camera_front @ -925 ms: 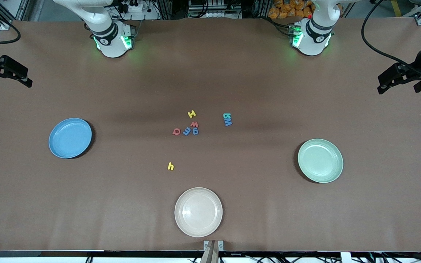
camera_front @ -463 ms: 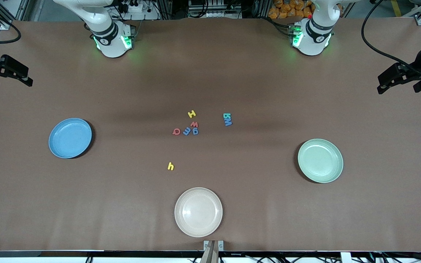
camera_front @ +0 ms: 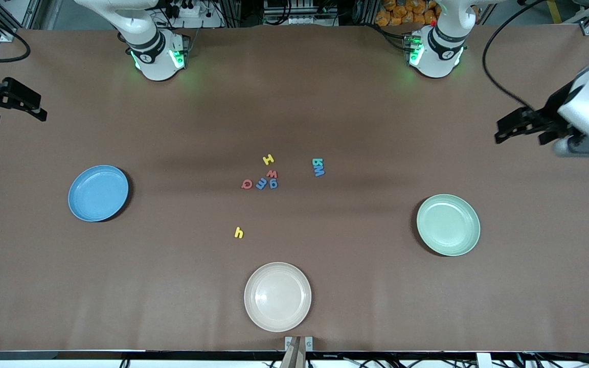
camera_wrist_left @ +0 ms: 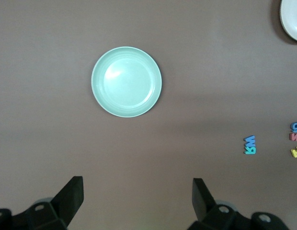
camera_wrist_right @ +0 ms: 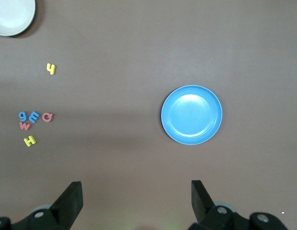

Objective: Sort upper and lower case letters into plates
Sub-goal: 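Move both grippers out from rest toward the foam letters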

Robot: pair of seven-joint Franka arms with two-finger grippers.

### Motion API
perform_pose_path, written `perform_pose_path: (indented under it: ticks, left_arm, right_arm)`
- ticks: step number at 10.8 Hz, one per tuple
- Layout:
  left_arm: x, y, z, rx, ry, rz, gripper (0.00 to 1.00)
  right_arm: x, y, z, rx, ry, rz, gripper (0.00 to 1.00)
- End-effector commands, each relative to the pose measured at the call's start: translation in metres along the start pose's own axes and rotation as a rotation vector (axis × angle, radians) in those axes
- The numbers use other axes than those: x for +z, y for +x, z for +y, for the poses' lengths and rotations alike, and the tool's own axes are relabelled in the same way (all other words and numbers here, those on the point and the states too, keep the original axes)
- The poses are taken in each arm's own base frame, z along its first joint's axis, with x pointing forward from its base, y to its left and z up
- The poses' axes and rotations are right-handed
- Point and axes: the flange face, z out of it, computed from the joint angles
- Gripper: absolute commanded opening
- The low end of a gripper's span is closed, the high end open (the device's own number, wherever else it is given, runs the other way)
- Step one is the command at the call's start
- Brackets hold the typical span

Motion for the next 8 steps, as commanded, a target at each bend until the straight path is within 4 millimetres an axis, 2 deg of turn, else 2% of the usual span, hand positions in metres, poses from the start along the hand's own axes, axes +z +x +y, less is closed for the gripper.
perform_pose_path:
  ticks: [1, 3, 4, 6, 7, 8]
  left_arm:
    - [0.052, 0.001, 0.046, 0.053, -0.017, -0.016, 1.00]
    - [0.100, -0.001, 0.078, 0.024, -0.013, -0.037, 1.00]
    - [0.123, -0.010, 0.102, -0.001, -0.013, -0.036, 1.00]
    - [0.166, -0.025, 0.147, -0.114, -0.025, -0.033, 1.00]
    - [0.185, -0.032, 0.167, -0.152, -0.018, -0.042, 1.00]
    - [0.206, -0.037, 0.186, -0.174, 0.011, -0.046, 1.00]
  right_arm:
    - [0.026, 0.012, -0.001, -0.011, 0.007, -0.058, 1.00]
    - [0.059, 0.032, -0.020, -0.047, 0.008, -0.105, 1.00]
    - [0.078, 0.046, -0.037, -0.065, 0.008, -0.111, 1.00]
    - [0.123, 0.072, -0.086, -0.103, -0.003, -0.125, 1.00]
    - [0.150, 0.085, -0.112, -0.065, -0.011, -0.127, 1.00]
    - [0.174, 0.093, -0.147, -0.024, -0.020, -0.120, 1.00]
